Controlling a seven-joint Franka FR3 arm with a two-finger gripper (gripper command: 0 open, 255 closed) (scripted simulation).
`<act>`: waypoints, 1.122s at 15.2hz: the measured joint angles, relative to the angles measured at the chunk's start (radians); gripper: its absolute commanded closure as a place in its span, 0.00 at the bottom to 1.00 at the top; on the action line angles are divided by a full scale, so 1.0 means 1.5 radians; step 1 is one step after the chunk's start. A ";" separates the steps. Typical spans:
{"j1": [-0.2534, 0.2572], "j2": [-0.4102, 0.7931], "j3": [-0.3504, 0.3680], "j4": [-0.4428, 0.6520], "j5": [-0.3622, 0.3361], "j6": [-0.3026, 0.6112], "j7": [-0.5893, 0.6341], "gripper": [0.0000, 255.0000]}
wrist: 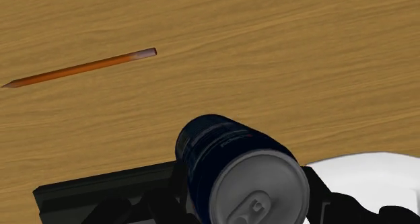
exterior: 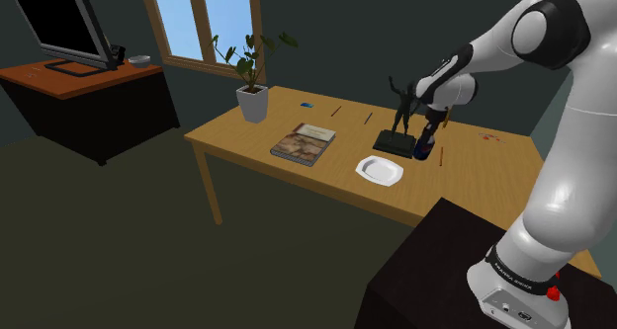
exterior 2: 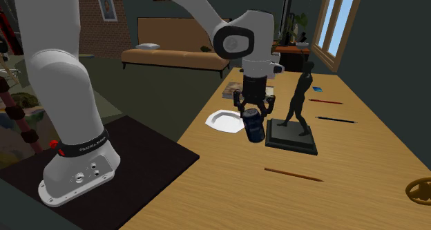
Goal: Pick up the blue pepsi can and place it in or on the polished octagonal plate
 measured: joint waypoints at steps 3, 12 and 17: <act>0.007 -0.024 -0.008 0.003 -0.021 -0.022 0.014 1.00; 0.085 -0.077 0.022 -0.005 -0.075 -0.058 0.158 1.00; 0.135 -0.083 0.058 0.001 -0.086 -0.069 0.251 1.00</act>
